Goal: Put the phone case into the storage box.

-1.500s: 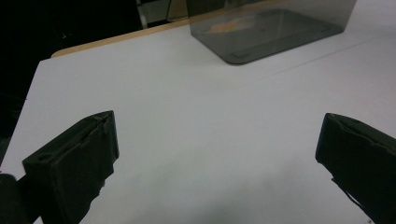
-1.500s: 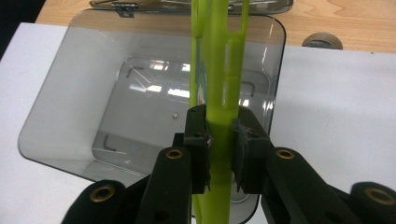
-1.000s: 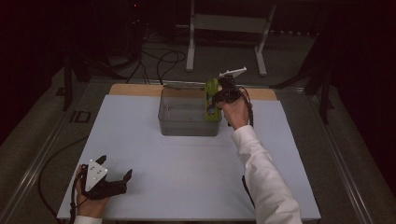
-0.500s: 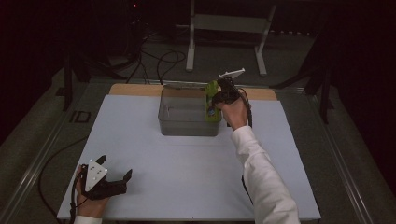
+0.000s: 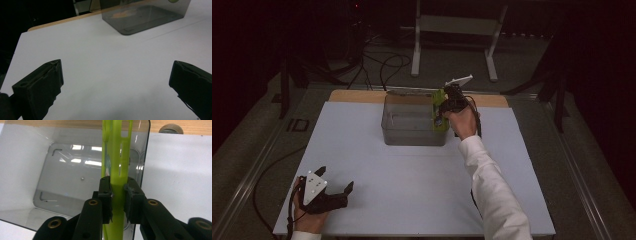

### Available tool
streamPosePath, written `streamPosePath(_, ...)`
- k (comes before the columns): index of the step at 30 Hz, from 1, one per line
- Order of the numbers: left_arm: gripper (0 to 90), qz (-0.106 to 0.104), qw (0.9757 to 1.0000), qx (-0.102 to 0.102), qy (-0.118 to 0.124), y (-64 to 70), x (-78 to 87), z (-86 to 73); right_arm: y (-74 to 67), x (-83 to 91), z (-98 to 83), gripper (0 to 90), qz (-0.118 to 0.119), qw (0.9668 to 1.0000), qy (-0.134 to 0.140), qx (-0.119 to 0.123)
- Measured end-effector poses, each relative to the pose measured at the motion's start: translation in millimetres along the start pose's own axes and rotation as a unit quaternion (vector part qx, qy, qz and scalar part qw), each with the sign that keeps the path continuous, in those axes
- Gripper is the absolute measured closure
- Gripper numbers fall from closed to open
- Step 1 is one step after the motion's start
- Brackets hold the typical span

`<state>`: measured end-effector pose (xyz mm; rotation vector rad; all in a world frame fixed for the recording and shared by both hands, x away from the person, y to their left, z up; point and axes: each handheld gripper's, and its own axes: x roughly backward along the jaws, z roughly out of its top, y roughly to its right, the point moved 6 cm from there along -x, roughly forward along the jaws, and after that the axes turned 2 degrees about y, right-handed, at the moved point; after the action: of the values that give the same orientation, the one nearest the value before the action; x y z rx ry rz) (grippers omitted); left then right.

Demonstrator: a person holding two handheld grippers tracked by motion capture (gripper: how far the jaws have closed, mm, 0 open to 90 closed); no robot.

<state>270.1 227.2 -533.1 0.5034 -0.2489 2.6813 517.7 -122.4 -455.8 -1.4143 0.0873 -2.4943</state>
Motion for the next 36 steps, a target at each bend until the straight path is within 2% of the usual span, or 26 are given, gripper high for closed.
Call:
streamPosePath(18, 0.0, 0.000, 1.0000, 0.000, 0.000, -0.2, 0.0, 0.0, -1.0, -9.1, -4.0, 77.6, -0.020, 0.9996, -0.017, 0.013)
streamPosePath(36, 0.0, 0.000, 1.0000, 0.000, 0.001, -1.0, 0.5, 0.1, 0.1, -18.2, -5.1, 77.4, -0.027, 0.9993, -0.026, -0.002)
